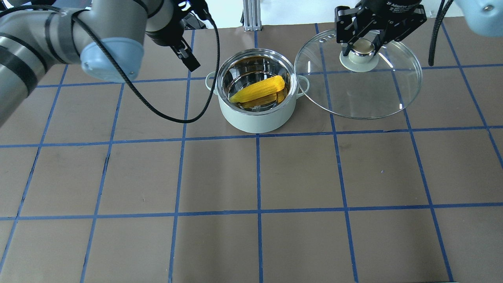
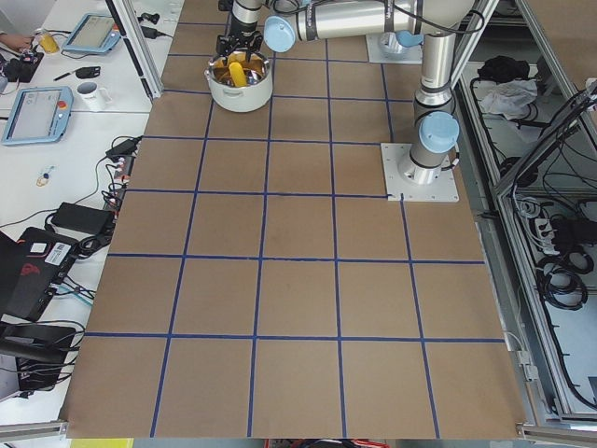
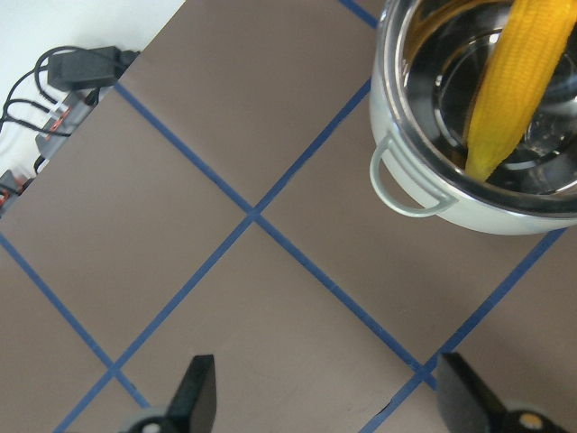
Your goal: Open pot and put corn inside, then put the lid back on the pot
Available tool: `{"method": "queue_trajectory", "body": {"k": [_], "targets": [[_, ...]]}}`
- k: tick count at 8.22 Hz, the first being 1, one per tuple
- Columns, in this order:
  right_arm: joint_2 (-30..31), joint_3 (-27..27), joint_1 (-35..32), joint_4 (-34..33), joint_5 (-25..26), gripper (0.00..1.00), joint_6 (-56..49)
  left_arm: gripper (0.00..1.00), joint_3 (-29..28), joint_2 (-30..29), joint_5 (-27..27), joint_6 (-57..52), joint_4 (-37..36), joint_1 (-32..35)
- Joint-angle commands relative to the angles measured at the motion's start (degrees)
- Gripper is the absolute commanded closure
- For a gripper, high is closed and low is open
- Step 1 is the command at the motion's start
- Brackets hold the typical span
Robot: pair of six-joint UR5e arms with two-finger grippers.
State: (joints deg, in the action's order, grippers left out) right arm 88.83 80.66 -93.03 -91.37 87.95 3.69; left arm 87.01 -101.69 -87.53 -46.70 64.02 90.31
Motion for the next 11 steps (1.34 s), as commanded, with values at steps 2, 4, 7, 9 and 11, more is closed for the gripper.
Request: {"method": "queue_trajectory", "body": {"k": [2,4,7,9,11], "targets": [[-9.6,-3.04,-1.36,-9.25,-0.58,0.63,4.98,0.04,0.0,6.04,-0.62,18.28,9.0,-4.88],[-17.16,-3.49,-11.07,-17.75,4.12,0.63,13.6,0.0,0.09,8.08,-0.36,29.24,13.29,-4.88],[-23.07,-3.84,-14.11,-26.38,4.95,0.62,23.25,0.0,1.22,9.83,-0.8,37.96,16.93,-4.79],[-25.19,-3.84,-14.9,-28.85,5.04,0.62,27.15,0.0,2.63,10.89,-0.8,38.62,17.71,-4.35],[-26.07,-3.75,-15.51,-28.77,5.57,0.62,29.78,0.0,3.16,12.13,-0.8,38.79,19.81,-4.35]]}}
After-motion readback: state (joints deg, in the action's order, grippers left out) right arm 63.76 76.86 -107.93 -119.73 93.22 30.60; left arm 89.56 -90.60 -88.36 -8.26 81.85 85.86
